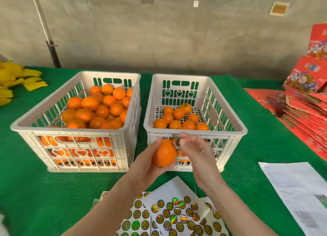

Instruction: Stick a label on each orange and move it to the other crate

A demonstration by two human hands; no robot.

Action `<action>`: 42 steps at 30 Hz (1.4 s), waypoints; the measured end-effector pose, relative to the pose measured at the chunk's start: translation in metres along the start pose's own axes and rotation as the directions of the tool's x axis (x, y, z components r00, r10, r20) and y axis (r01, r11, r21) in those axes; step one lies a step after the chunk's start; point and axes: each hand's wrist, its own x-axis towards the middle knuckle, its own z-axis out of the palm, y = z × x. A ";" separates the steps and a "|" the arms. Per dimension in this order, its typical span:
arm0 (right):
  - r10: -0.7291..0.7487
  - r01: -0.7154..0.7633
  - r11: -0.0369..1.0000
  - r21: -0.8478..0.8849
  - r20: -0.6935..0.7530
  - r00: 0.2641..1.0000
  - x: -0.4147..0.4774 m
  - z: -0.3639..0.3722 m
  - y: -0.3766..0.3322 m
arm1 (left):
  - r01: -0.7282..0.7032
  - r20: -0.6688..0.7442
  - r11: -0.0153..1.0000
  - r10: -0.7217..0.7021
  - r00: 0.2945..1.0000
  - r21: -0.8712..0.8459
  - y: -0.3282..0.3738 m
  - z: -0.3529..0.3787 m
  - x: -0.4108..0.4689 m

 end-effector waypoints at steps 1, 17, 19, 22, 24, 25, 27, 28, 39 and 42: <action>0.051 -0.051 0.998 0.043 -0.003 0.999 -0.002 0.002 -0.001 | -0.008 0.001 1.000 0.008 1.000 -0.016 0.001 0.000 0.000; -0.079 0.070 0.987 -0.148 -0.052 0.996 -0.012 0.032 0.004 | -0.113 0.195 0.992 0.101 0.976 0.048 0.012 0.006 -0.010; -0.120 0.103 0.972 -0.212 -0.065 0.991 -0.012 0.033 0.007 | -0.120 0.203 0.992 0.108 0.973 0.047 0.011 0.008 -0.011; -0.213 0.187 0.935 -0.302 -0.055 0.975 -0.012 0.032 0.008 | -0.130 0.198 0.989 0.115 0.973 0.065 0.012 0.009 -0.013; -0.278 0.252 0.899 -0.357 -0.022 0.960 -0.013 0.030 0.007 | -0.139 0.170 0.985 0.121 0.978 0.102 0.013 0.007 -0.013; -0.287 0.264 0.891 -0.369 -0.006 0.958 -0.013 0.029 0.007 | -0.146 0.161 0.981 0.125 0.979 0.125 0.013 0.005 -0.013; -0.253 0.244 0.897 -0.370 0.023 0.967 -0.014 0.027 0.008 | -0.145 0.142 0.978 0.124 0.982 0.147 0.013 0.003 -0.013; -0.223 0.224 0.904 -0.365 0.045 0.974 -0.014 0.027 0.008 | -0.140 0.127 0.978 0.121 0.984 0.156 0.013 0.003 -0.014; -0.171 0.244 0.896 -0.370 0.220 0.960 0.044 0.021 -0.042 | -0.378 0.165 0.818 0.341 0.926 0.433 0.063 0.052 0.021; -0.232 0.258 0.858 -0.444 0.112 0.966 0.101 0.009 -0.058 | -0.455 0.144 0.466 0.561 0.815 0.759 0.076 0.057 0.057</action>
